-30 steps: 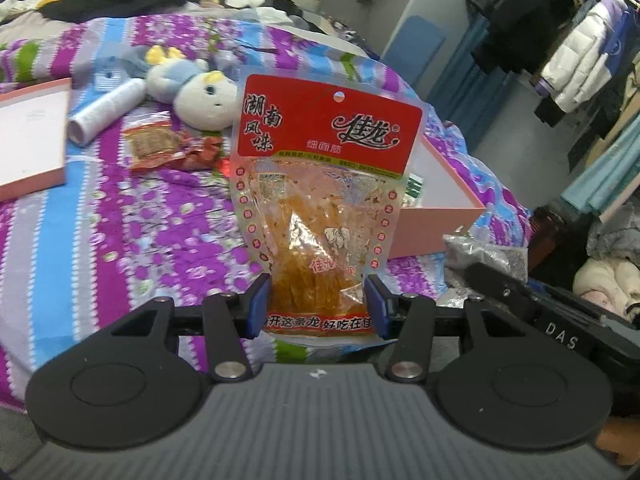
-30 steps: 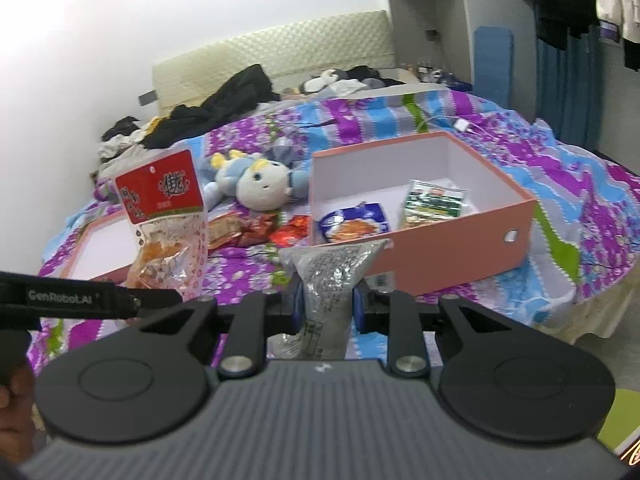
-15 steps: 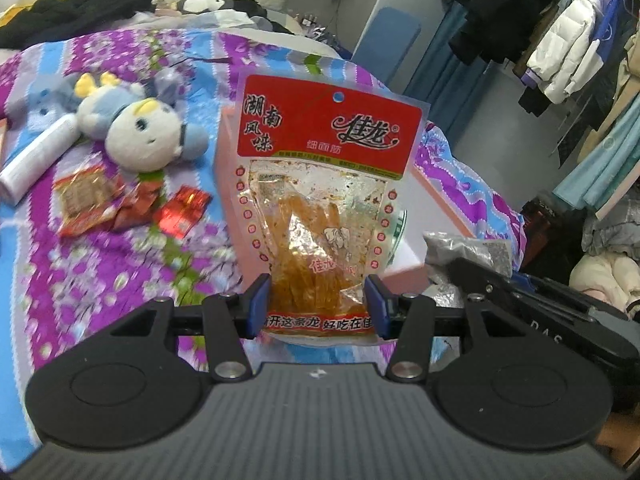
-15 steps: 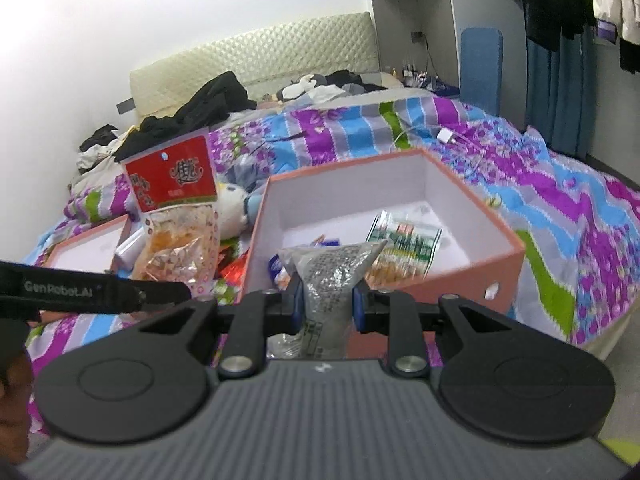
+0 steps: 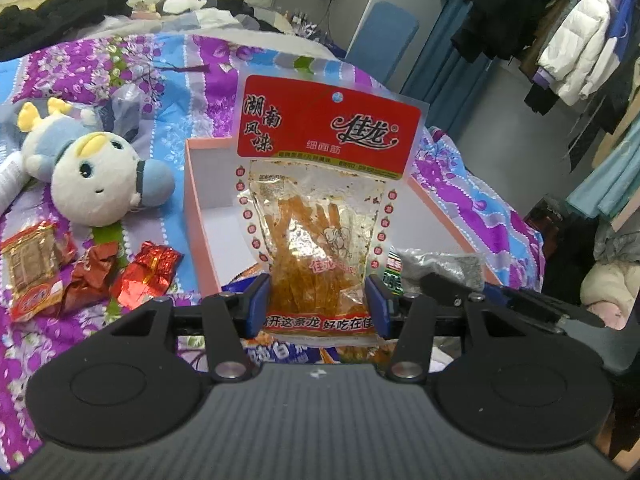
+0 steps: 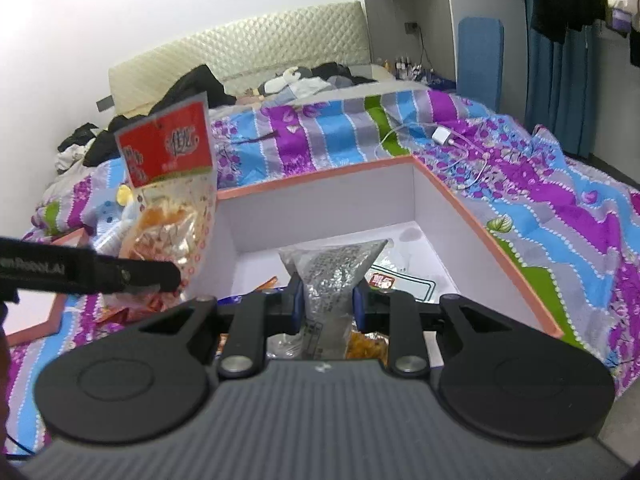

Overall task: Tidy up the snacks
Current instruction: 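Lift both held bags and carry them over the pink box, then open both tools to drop the bags into the pink box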

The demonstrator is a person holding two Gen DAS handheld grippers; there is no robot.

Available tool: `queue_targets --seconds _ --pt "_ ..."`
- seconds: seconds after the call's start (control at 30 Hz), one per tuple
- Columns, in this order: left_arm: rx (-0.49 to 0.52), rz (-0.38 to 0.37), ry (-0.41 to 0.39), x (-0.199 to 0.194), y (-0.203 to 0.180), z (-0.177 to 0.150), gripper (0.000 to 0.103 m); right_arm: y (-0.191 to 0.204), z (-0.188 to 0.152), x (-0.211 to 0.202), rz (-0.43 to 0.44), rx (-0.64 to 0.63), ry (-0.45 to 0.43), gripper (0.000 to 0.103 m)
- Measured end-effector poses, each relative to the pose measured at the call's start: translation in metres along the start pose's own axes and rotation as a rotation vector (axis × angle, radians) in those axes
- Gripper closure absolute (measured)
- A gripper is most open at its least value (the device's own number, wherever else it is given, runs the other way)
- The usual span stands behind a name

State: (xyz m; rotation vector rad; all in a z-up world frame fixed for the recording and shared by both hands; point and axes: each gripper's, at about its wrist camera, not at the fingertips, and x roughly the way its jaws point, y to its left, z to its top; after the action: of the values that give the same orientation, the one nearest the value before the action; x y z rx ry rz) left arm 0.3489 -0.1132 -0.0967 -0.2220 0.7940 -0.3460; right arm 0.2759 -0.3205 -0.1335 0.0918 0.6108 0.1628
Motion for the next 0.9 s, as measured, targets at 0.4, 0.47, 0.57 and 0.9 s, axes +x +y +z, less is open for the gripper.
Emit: queue_targets --seconds 0.4,0.47,0.57,0.9 --pt "0.006 0.009 0.056 0.043 0.009 0.010 0.027 -0.019 -0.006 0.033 -0.034 0.046 0.050 0.075" --pt "0.001 0.012 0.054 0.040 0.009 0.009 0.021 -0.018 -0.007 0.031 -0.040 0.043 0.060 0.069" --pt "0.018 0.017 0.033 0.027 0.006 0.009 0.021 -0.017 -0.007 0.022 -0.040 0.048 0.047 0.047" --pt "0.042 0.021 -0.051 -0.056 -0.010 -0.004 0.021 0.002 0.002 -0.039 -0.019 0.041 -0.035 0.045"
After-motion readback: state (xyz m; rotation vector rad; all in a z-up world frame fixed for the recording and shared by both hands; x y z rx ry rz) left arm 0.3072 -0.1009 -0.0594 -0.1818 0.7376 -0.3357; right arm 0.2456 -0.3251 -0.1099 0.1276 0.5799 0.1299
